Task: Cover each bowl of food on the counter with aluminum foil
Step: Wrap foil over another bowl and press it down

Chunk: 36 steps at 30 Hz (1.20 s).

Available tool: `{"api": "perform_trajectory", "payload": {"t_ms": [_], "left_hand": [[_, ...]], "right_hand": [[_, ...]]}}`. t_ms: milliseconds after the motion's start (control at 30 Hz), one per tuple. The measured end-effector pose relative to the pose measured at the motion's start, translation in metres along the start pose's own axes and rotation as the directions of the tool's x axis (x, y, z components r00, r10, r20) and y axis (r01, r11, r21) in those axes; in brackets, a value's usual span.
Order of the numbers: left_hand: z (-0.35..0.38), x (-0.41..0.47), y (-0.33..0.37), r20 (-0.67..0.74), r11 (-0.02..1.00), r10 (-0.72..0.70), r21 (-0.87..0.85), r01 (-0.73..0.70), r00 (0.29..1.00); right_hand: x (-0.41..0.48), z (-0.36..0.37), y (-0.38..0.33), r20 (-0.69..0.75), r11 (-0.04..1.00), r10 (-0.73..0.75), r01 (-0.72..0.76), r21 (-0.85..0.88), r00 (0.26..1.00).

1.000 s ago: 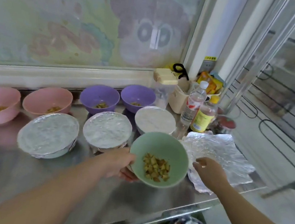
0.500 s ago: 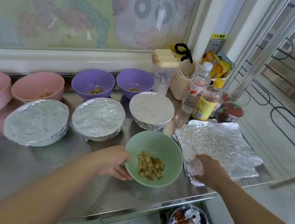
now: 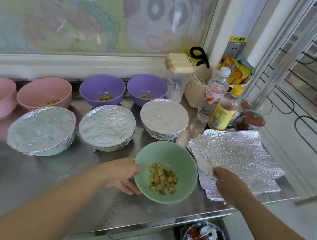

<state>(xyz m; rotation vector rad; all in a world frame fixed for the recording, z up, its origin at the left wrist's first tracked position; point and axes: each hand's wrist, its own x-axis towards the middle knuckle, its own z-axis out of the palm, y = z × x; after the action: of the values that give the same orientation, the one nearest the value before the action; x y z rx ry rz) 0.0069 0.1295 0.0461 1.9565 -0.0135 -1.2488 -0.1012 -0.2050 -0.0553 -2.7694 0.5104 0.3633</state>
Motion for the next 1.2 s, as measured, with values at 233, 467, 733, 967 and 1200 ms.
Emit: {"api": "perform_trajectory", "payload": {"t_ms": [233,467,733,967,1200], "left_hand": [[-0.014,-0.012,0.015,-0.274,0.925,0.152,0.377,-0.039,0.950],[-0.014,-0.020,0.043,-0.370,0.795,0.529,0.531,-0.293,0.763],[0.022,-0.020,0.073,0.038,0.778,0.317,-0.582,-0.237,0.948],[0.018,-0.020,0.055,0.059,0.709,0.320,-0.677,-0.197,0.946],[0.005,-0.008,0.007,-0.377,0.924,0.166,-0.262,-0.277,0.911]], "right_hand": [[-0.006,-0.025,0.007,-0.287,0.971,0.093,-0.023,0.237,0.953],[-0.023,-0.086,-0.016,-0.482,0.942,0.129,0.044,0.331,0.867],[-0.060,-0.117,-0.089,-0.638,0.870,-0.184,0.426,0.248,0.748],[-0.065,-0.061,-0.134,-0.539,0.767,-0.554,0.641,-0.035,0.634],[-0.076,-0.038,-0.154,-0.145,0.779,-0.585,0.603,0.175,0.798]]}}
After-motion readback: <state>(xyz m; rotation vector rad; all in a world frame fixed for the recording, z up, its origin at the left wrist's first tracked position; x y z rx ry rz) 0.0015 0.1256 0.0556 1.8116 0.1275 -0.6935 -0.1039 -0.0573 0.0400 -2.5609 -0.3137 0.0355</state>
